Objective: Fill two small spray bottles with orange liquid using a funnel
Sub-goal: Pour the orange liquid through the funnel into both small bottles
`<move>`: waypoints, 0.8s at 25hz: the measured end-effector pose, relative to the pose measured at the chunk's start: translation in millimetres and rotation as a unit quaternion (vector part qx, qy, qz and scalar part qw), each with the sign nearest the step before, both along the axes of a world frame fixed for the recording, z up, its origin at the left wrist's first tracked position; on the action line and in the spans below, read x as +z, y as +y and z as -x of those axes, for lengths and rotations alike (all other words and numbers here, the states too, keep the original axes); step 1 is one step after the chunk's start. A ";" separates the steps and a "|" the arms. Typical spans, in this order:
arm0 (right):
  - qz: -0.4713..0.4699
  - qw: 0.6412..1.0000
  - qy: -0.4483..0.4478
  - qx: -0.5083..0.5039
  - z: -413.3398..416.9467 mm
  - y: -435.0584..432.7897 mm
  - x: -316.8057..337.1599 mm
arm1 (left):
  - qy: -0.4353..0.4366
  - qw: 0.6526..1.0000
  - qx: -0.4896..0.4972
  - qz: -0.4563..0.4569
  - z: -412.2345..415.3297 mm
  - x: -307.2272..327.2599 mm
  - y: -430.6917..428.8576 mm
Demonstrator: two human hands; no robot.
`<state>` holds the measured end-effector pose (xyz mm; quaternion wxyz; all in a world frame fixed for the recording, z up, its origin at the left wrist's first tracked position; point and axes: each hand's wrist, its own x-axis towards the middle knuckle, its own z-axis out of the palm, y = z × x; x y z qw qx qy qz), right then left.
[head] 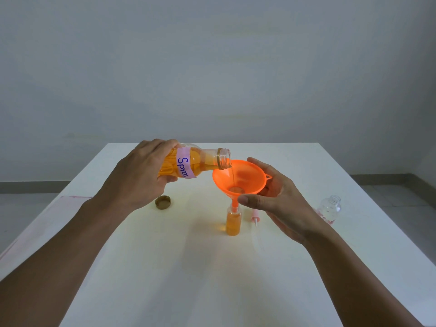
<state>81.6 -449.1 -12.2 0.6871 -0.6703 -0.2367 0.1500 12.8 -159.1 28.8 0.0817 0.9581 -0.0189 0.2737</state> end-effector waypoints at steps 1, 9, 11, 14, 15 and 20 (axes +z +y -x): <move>-0.001 1.000 0.000 0.000 0.4 0.2 0.4 | 0.001 1.000 0.000 0.000 -0.1 -0.1 0.0; -0.008 1.000 0.004 0.001 -0.2 1.0 0.0 | 0.000 1.000 -0.002 0.001 0.3 -1.7 0.8; -0.004 1.000 0.004 0.004 -0.2 1.1 -0.2 | 0.000 1.000 -0.002 0.001 0.2 -1.6 1.1; -0.003 1.000 0.003 0.003 -0.3 1.7 -0.6 | 0.001 1.000 -0.001 -0.002 0.4 -0.9 1.7; -0.003 1.000 0.001 0.001 -0.1 1.8 -0.3 | 0.001 1.000 -0.002 -0.003 0.3 -0.8 1.8; 0.001 1.000 -0.002 -0.001 2.0 2.0 1.9 | 0.001 1.000 -0.003 -0.008 -0.5 0.3 2.2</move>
